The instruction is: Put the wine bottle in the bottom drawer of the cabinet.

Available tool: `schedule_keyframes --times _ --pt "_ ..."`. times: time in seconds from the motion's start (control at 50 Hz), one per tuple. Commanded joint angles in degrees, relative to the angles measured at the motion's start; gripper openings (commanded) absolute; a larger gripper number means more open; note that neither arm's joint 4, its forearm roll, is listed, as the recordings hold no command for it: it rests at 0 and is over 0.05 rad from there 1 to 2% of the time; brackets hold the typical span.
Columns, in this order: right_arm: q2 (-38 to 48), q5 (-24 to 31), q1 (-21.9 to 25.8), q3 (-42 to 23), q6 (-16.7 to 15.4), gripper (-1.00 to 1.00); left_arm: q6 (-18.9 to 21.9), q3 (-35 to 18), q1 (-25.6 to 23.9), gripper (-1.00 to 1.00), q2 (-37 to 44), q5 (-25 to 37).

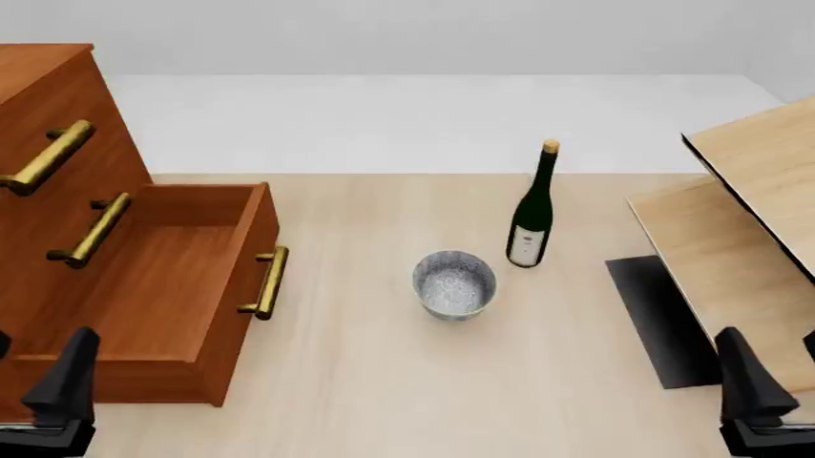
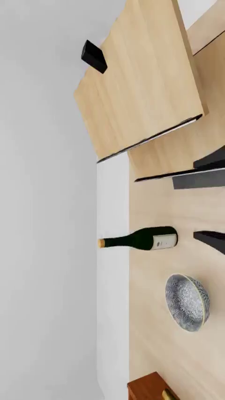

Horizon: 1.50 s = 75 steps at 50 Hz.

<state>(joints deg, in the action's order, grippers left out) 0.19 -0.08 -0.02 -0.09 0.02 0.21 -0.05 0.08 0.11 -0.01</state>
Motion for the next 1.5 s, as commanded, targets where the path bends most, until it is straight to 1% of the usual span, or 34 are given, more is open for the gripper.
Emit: schedule_keyframes --times 0.02,0.04,0.08,0.24,0.28,0.3,0.34,0.4,0.44,0.5,0.54,0.56,0.6,0.62,0.68,0.74,0.8,0.88,0.92,0.96,1.0,1.04,1.08,1.12,1.16,1.2,1.22,1.24,1.26,1.34,1.4,1.42,1.48,1.5 --pt "1.1 -0.5 0.2 -0.3 0.0 1.0 0.5 0.0 -0.2 1.0 0.2 0.5" --pt "1.5 -0.8 0.2 -0.3 -0.4 1.0 -0.5 0.0 0.1 1.0 1.0 0.6" --pt "1.8 -1.0 0.5 -0.5 -0.6 1.0 1.4 -0.1 -0.7 1.0 0.2 0.3" --pt "3.6 -1.4 0.9 -2.3 -1.3 1.0 1.7 -1.0 -0.2 1.0 0.5 0.7" --pt "3.7 -1.1 1.0 -3.0 -1.4 1.0 4.5 -1.4 -0.6 1.0 1.1 0.4" --pt "3.7 -1.0 1.0 -3.1 -1.5 1.0 5.0 -1.6 -0.6 1.0 1.5 0.2" --pt "3.3 -0.7 1.1 -3.4 -1.5 1.0 4.0 -2.9 -0.3 1.0 2.3 0.7" --pt "3.1 -0.6 1.2 -3.3 -1.4 1.0 4.6 -4.7 0.6 1.0 6.9 -1.3" --pt "2.5 -0.2 1.2 -3.2 -0.9 1.0 6.4 -5.8 0.3 1.0 8.8 -2.5" --pt "2.6 -0.5 1.5 -2.9 -0.9 1.0 5.1 -8.9 0.6 1.0 12.1 -2.8" --pt "2.9 -0.7 1.9 -2.7 -1.3 1.0 6.3 -10.7 0.4 1.0 16.4 -3.9" --pt "2.9 -0.8 2.0 -2.7 -1.6 1.0 6.7 -11.7 0.4 1.0 16.9 -3.9" --pt "2.6 -0.5 2.0 -2.8 -1.2 1.0 5.5 -14.3 1.4 1.0 21.2 -4.0" --pt "2.7 -0.5 2.1 -2.8 -1.4 1.0 6.1 -15.2 0.5 1.0 23.1 -4.3" --pt "2.3 -0.2 2.1 -2.8 -1.3 1.0 5.2 -17.9 0.4 1.0 25.6 -3.8" --pt "2.2 0.0 2.2 -2.8 -1.7 1.0 8.3 -19.4 0.5 1.0 32.8 -4.8" --pt "2.1 0.2 2.2 -3.1 -1.8 1.0 5.5 -21.6 0.4 1.0 36.3 -3.8" --pt "2.1 0.2 2.3 -3.0 -1.7 1.0 7.5 -22.6 0.3 1.0 40.6 -5.0" --pt "2.2 0.1 2.3 -2.9 -1.6 1.0 7.2 -23.1 -0.7 1.0 43.2 -4.9" --pt "2.3 0.1 2.4 -3.0 -1.1 1.0 10.2 -23.8 0.0 1.0 48.3 -5.2" --pt "2.5 0.2 2.7 -3.0 -1.3 1.0 9.8 -24.9 -1.5 1.0 48.1 -4.1" --pt "2.5 0.2 2.6 -3.0 -1.4 1.0 8.5 -26.8 -1.3 1.0 49.9 -2.5" --pt "2.5 0.3 2.6 -2.8 -1.3 1.0 8.8 -27.9 -1.4 1.0 50.3 -1.6" --pt "2.5 0.4 2.7 -2.7 -1.4 1.0 6.1 -30.3 -1.0 1.0 53.0 1.1" --pt "2.2 0.5 2.8 -2.7 -1.2 1.0 9.3 -31.1 -2.2 1.0 53.3 2.1" --pt "2.4 0.1 2.8 -2.5 -1.1 1.0 10.5 -31.6 -1.1 1.0 55.6 3.0" --pt "2.7 -0.2 2.8 -2.4 -1.0 1.0 10.0 -31.9 -1.3 1.0 55.1 3.2" --pt "2.9 -0.4 2.9 -2.5 -0.9 1.0 7.8 -33.0 -1.5 1.0 56.3 4.6" --pt "3.0 -0.6 3.0 -2.4 -0.7 1.0 7.4 -33.8 -1.0 1.0 57.6 5.8" --pt "3.5 -1.2 3.4 -2.2 -0.7 1.0 8.0 -36.0 -1.0 1.0 58.2 8.0" --pt "3.4 -1.0 3.3 -2.3 -0.5 1.0 8.2 -36.5 -1.7 1.0 60.7 9.7" --pt "3.3 -0.9 3.4 -2.3 -0.5 1.0 6.6 -36.7 -2.2 1.0 61.0 10.3" --pt "3.1 -0.8 3.4 -2.1 -0.4 1.0 4.4 -37.3 -2.3 1.0 62.3 11.4" --pt "3.2 -0.9 3.3 -2.0 -0.4 1.0 5.2 -37.1 -2.4 1.0 62.0 11.1"
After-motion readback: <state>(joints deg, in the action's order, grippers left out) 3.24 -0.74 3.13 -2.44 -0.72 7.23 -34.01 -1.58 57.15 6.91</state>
